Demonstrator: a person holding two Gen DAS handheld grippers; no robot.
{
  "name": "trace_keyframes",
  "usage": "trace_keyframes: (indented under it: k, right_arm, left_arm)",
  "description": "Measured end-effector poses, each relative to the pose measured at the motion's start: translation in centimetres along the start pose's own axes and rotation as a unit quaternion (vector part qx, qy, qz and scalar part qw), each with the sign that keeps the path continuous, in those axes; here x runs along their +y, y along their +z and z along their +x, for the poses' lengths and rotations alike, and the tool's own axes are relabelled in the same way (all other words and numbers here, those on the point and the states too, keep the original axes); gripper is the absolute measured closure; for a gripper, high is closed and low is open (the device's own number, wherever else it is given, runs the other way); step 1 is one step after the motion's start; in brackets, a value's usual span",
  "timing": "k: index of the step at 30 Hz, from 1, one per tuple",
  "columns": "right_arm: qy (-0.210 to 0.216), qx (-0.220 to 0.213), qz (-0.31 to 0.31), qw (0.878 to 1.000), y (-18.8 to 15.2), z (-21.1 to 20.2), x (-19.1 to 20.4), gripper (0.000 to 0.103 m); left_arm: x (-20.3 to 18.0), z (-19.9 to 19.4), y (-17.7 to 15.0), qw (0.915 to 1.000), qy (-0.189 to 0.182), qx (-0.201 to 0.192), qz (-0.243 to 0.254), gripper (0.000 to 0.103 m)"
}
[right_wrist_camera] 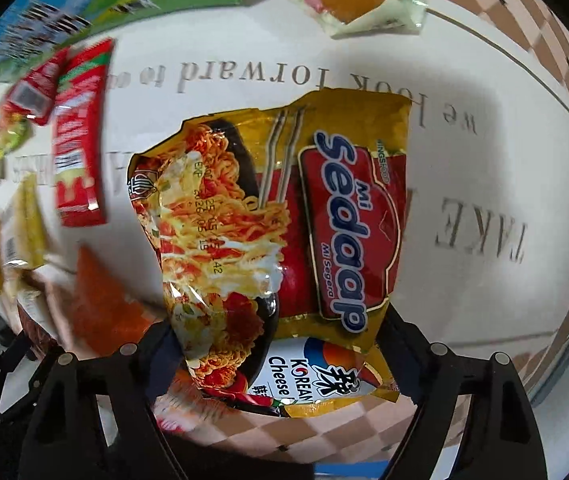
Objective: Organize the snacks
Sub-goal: 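Carry both packets over the cardboard box and lower them inside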
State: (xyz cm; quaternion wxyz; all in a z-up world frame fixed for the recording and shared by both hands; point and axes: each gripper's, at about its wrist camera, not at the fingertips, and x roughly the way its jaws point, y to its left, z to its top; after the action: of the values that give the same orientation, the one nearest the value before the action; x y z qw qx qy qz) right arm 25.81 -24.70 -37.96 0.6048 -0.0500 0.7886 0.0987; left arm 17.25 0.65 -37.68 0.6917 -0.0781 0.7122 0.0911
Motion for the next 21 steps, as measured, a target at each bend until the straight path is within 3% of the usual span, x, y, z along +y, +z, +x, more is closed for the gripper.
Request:
trace_keyframes:
  k: [1, 5, 9, 13, 16, 21]
  right_arm:
    - [0.011, -0.004, 0.003, 1.0, -0.6, -0.8, 0.3, 0.015]
    - [0.059, -0.035, 0.013, 0.998, -2.5, -5.7, 1.6, 0.015]
    - [0.098, -0.08, 0.015, 0.992, -1.9, -12.8, 4.0, 0.015]
    - [0.126, -0.122, 0.019, 0.984, 0.2, -18.6, 6.4, 0.015]
    - [0.131, -0.144, 0.024, 0.981, 4.7, -22.7, 7.1, 0.015]
    - [0.121, -0.156, 0.051, 0.979, 11.5, -25.4, 10.1, 0.015]
  left_arm:
    - [1.2, -1.2, -0.4, 0.9999, -0.009, -0.012, -0.002, 0.05]
    - [2.2, -8.0, 3.1, 0.997, -0.046, -0.063, -0.003, 0.05]
    - [0.4, -16.6, 7.0, 0.9912, -0.081, -0.104, 0.012, 0.05]
    - [0.9, -20.9, 12.1, 0.9859, -0.104, -0.128, 0.031, 0.05]
    - [2.3, -21.8, 17.2, 0.9839, -0.115, -0.132, 0.036, 0.05]
    - [3.4, -20.3, 26.6, 0.9857, -0.14, -0.086, 0.035, 0.049]
